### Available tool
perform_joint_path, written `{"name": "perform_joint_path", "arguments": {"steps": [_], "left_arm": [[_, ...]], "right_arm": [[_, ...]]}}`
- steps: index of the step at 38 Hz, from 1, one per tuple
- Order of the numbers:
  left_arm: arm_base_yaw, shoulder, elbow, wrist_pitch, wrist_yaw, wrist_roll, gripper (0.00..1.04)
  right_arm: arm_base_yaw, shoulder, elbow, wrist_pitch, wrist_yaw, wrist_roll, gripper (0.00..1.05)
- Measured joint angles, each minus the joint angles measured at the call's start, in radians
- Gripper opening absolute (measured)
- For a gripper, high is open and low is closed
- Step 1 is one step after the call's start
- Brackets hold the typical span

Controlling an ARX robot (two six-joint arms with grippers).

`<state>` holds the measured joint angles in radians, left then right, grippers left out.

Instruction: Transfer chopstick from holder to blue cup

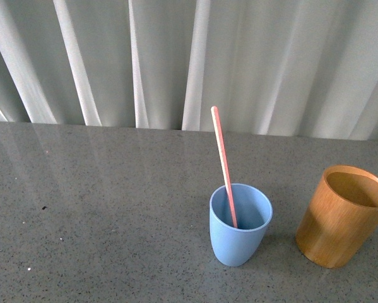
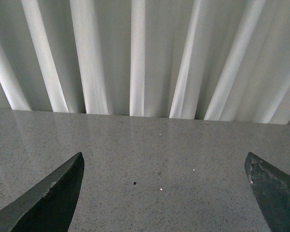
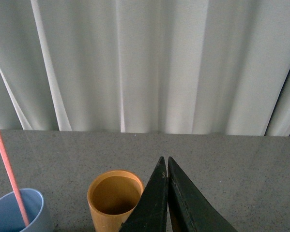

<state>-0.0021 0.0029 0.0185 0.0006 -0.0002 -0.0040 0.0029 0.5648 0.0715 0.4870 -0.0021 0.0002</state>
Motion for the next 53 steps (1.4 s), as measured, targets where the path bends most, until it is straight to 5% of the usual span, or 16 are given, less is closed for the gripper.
{"name": "perform_joint_path", "arguments": {"steps": [40,43,53], "left_arm": [[0.000,0.000,0.000,0.000,0.000,0.000,0.98],[0.000,0.000,0.000,0.000,-0.001,0.000,0.98],[0.000,-0.001,0.000,0.000,0.000,0.000,0.98]], "right_arm": [[0.000,-0.393,-0.048,-0.312,0.001,0.000,0.01],[-0.001,-0.518,-0.048,-0.472,0.001,0.000,0.01],[0.000,-0.560,-0.048,-0.485,0.002,0.000,0.01]]}}
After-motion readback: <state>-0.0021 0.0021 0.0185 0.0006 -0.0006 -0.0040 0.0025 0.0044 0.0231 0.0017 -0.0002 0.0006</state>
